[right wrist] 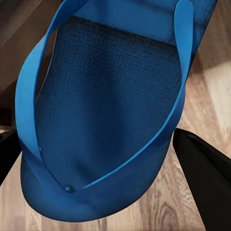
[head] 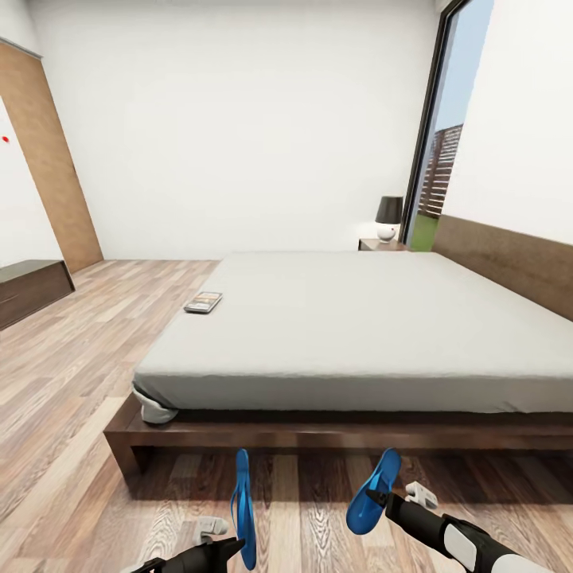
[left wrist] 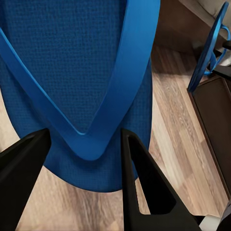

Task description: In the bedroom, move the book from the bed onto either nightstand, and place the two sandals side by side next to the bed.

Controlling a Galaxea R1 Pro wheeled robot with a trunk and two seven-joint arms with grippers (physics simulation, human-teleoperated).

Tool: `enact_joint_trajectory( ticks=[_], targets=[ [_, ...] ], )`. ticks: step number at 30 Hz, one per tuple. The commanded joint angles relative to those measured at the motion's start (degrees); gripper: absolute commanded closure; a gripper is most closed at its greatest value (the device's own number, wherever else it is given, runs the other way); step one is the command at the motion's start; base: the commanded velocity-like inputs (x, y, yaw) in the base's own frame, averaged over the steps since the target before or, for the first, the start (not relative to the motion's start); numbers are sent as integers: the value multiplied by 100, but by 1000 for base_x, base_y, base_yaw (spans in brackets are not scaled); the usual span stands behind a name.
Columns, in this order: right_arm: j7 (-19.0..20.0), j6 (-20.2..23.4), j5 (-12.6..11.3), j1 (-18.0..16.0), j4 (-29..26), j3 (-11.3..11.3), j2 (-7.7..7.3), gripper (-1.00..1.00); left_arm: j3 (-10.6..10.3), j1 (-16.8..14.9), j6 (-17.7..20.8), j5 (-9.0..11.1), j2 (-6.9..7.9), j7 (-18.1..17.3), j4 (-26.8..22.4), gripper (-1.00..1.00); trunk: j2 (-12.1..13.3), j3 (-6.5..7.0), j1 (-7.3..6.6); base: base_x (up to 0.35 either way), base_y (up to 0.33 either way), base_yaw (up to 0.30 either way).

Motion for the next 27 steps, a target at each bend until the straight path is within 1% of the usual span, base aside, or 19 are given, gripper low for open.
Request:
enact_joint_trajectory(
  ticks=[1,24,26,27],
  targets=[
    [7,41,-62,-1,-4,29,-3,100,-45,-4,-19,43,4,-7,1,100,-2,-5,-1,0,0,2],
    [5,50,-62,-4,-8,29,-20,100,-38,-4,-11,43,22,-10,1,100,-2,-5,-1,0,0,0],
    [-22,51,-19,-7,27,29,-50,100,-36,-4,-11,43,25,-8,1,100,-2,-5,-1,0,0,0],
    [-28,52,47,-7,125,29,-62,100,-36,-4,-11,43,26,-7,1,100,-2,-5,-1,0,0,0]
  ],
)
